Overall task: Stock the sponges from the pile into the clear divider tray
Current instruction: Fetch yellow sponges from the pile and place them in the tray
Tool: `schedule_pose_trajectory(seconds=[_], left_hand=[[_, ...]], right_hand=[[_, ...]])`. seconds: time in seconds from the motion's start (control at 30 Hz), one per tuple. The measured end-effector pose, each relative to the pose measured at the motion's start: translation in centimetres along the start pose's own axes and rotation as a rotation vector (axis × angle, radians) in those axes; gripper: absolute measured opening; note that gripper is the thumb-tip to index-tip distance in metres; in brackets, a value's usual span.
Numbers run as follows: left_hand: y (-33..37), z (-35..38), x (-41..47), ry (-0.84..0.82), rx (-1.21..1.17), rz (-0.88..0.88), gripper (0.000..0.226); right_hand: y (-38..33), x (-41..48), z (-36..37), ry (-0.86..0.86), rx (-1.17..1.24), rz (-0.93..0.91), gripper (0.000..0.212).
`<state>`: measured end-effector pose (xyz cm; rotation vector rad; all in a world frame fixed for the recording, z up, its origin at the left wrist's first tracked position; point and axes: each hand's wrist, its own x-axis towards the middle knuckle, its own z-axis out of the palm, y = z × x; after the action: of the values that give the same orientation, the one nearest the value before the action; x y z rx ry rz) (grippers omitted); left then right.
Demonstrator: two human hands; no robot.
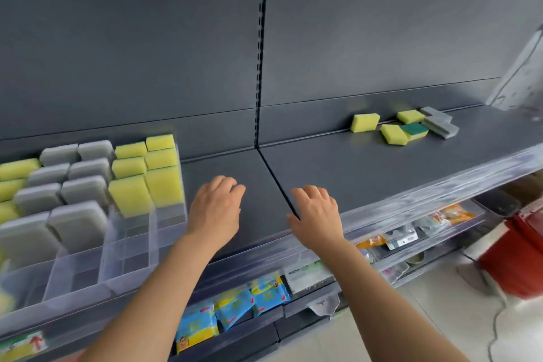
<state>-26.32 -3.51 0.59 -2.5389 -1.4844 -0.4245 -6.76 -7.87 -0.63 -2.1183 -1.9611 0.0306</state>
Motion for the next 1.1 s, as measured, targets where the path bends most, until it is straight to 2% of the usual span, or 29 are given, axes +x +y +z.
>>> schedule_pose_trajectory(seconds=[0.2,0.33,0.6,1.1], left_hand=[[8.6,2.6,4.7,-0.019,-0.086,0.023,0.028],[13.7,4.2,8.0,-0.035,-0.116,0.051,0.028],[21.3,6.6,15.3,-0.044,-0.171,0.134,0.031],[26.7,13.8,36.2,-0.063,-0.071,0.169,0.044]], right_hand=[[9.9,0.0,-1.6,-0.01,0.003,0.038,0.039],[15.9,0.1,-2.6,-0.014,-0.009,0.078,0.044],[25.1,2.4,-4.3,0.018,-0.011,0.179,0.044],[37.2,17.0,-3.7,-0.032,-0.055,0.208,0.05]])
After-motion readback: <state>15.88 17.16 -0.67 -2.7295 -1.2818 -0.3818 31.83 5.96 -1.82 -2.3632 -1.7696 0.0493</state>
